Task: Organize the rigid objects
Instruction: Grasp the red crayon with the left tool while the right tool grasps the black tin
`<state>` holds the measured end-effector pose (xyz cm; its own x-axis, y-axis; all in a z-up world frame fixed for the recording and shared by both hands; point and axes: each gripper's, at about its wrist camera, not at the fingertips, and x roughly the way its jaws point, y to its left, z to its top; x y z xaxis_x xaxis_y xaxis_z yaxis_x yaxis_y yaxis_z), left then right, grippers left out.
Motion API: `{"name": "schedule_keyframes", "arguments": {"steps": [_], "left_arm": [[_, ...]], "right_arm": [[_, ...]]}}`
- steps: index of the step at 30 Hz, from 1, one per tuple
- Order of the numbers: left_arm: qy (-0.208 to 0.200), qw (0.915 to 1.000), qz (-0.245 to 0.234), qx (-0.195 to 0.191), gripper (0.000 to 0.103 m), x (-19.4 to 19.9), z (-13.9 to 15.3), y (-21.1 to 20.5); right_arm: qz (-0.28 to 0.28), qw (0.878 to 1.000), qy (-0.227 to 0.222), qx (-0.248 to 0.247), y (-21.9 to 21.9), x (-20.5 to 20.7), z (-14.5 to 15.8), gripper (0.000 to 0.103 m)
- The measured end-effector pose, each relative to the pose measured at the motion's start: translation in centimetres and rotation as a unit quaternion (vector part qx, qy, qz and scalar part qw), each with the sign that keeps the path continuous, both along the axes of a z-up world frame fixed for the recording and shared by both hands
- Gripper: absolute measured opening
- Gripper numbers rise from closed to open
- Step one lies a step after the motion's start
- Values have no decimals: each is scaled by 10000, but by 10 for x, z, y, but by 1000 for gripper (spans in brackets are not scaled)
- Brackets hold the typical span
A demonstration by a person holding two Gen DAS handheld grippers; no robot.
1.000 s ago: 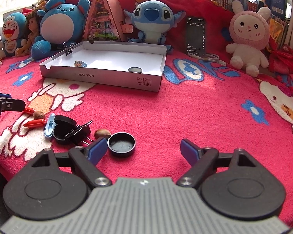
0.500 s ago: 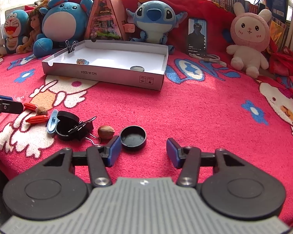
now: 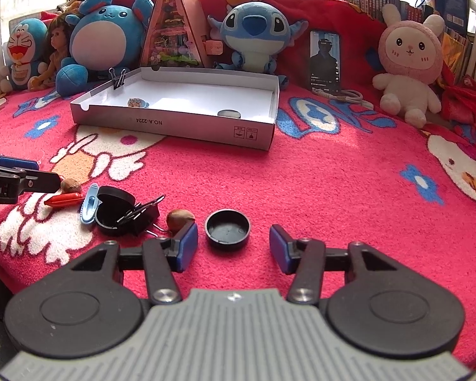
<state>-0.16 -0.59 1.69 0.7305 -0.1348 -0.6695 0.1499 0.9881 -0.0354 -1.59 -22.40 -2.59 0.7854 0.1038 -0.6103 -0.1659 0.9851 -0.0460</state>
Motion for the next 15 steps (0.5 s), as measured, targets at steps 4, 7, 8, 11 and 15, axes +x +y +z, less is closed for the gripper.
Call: {"name": "schedule_keyframes", "arguments": {"steps": [4, 7, 8, 11, 15], "left_arm": [[14, 10000, 5, 54, 42, 3, -4, -4], [-2, 10000, 14, 83, 42, 1, -4, -3], [-19, 9999, 16, 116, 42, 1, -4, -3], [-68, 9995, 49, 313, 42, -1, -5, -1], [-12, 9995, 57, 326, 42, 0, -9, -3]], "right_arm": [[-43, 10000, -24, -3, 0, 1, -1, 63], [-96, 9999, -39, -8, -1, 1, -2, 63], [-120, 9999, -43, -10, -2, 1, -3, 63], [-171, 9998, -63, -14, -4, 2, -3, 63], [-226, 9997, -81, -6, -4, 3, -4, 63]]}}
